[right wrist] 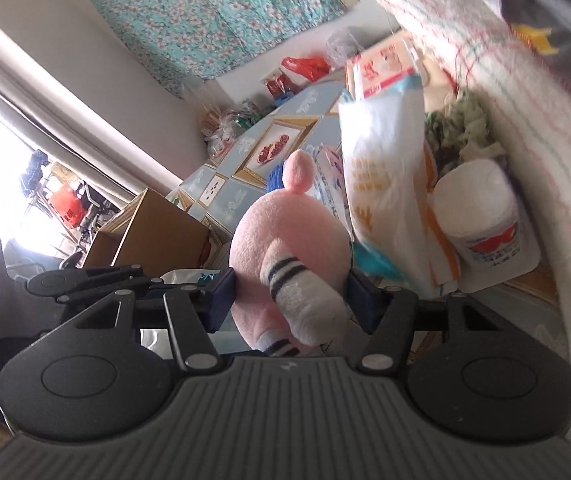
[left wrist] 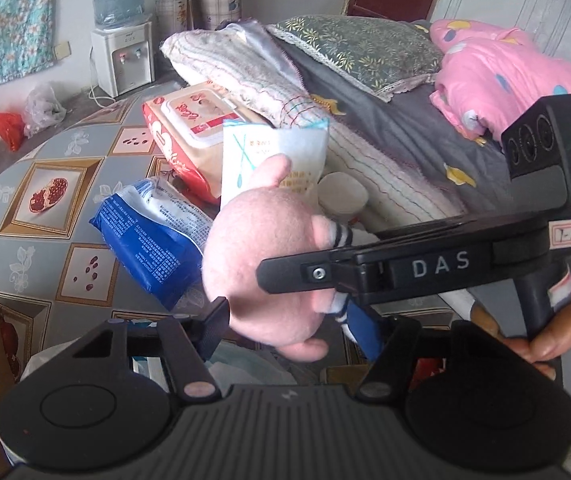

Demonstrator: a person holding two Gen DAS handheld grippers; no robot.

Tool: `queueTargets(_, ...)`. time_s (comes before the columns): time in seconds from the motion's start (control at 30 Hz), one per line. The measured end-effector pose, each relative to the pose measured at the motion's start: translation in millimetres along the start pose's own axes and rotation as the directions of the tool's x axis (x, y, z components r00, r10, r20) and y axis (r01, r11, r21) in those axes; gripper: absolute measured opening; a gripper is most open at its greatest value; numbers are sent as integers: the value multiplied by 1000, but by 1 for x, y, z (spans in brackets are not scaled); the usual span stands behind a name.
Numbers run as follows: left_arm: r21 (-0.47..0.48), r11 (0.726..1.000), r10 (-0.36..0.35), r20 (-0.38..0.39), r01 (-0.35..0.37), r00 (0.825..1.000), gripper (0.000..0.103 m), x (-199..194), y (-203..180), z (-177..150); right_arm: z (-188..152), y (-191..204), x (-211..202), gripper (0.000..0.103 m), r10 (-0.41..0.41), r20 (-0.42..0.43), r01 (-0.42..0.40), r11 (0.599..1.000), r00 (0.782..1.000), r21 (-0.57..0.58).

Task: Organize soft objects
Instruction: 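Close the right gripper on the pink plush toy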

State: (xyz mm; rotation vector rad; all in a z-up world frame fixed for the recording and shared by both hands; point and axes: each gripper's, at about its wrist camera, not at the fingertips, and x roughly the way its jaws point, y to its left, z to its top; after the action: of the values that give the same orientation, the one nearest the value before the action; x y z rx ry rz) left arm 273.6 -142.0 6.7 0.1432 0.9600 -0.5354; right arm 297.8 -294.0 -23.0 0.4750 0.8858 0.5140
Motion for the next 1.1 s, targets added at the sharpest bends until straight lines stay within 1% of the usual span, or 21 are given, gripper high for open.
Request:
queueTargets(0.1, -21, 1000, 3, -4, -3, 1000, 66, -7, 4, -5, 2, 4, -22, 59, -42, 27, 43, 997, 999, -56)
queueTargets(0.2, -66, 998, 8, -11, -9, 1000, 66, -14, 14, -10, -2, 5, -47, 59, -91, 46, 97, 985, 995, -144)
queueTargets(0.23, -83, 996, 14, -12, -15, 1000, 66, -18, 18, -12, -3, 8, -52, 59, -113, 50, 121, 976, 992, -182)
queueTargets(0.3, -114, 993, 27, -6, -28, 1000, 66, -23, 26, -14, -9, 18, -61, 60, -177, 69, 189, 941, 982, -279)
queueTargets(0.37, -144, 989, 42, 2, -41, 999, 66, -28, 34, -15, -20, 29, -64, 60, -255, 95, 272, 879, 962, -391)
queueTargets(0.43, -157, 986, 56, 10, -53, 998, 66, -31, 39, -16, -33, 43, -58, 62, -327, 120, 341, 792, 937, -507)
queueTargets(0.47, -165, 984, 62, 14, -59, 998, 66, -32, 41, -16, -42, 50, -53, 62, -361, 129, 368, 739, 924, -564)
queueTargets(0.5, -175, 983, 65, 17, -61, 998, 66, -33, 43, -17, -51, 56, -47, 63, -391, 136, 387, 688, 910, -613)
queueTargets(0.53, -184, 981, 65, 18, -61, 998, 66, -34, 45, -17, -59, 60, -42, 64, -410, 140, 396, 650, 901, -649)
queueTargets(0.57, -193, 979, 64, 19, -59, 998, 66, -34, 46, -17, -68, 66, -37, 64, -419, 136, 392, 617, 898, -682)
queueTargets(0.6, -201, 978, 61, 20, -55, 998, 66, -35, 47, -17, -73, 70, -35, 64, -414, 126, 376, 605, 901, -702)
queueTargets(0.63, -207, 977, 58, 20, -52, 998, 66, -35, 48, -17, -77, 74, -35, 64, -399, 114, 355, 607, 910, -711)
queueTargets(0.67, -211, 976, 54, 21, -48, 998, 66, -35, 48, -17, -80, 78, -38, 64, -380, 101, 334, 620, 920, -710)
queueTargets(0.8, -223, 975, 15, 30, -8, 999, 68, -36, 45, -16, -86, 87, -51, 68, -301, 57, 258, 688, 952, -679)
queueTargets(0.87, -227, 974, -14, 32, 21, 999, 71, -36, 42, -16, -89, 88, -57, 69, -263, 39, 222, 719, 964, -659)
queueTargets(0.93, -226, 973, -40, 33, 46, 999, 74, -36, 38, -15, -94, 89, -61, 70, -221, 23, 183, 745, 975, -642)
queueTargets(1.0, -220, 974, -54, 31, 60, 998, 76, -33, 32, -14, -99, 90, -64, 70, -181, 1, 141, 761, 983, -634)
queueTargets(1.1, -212, 975, -65, 14, 66, 998, 76, -25, 24, -10, -108, 90, -62, 71, -141, -14, 102, 773, 990, -627)
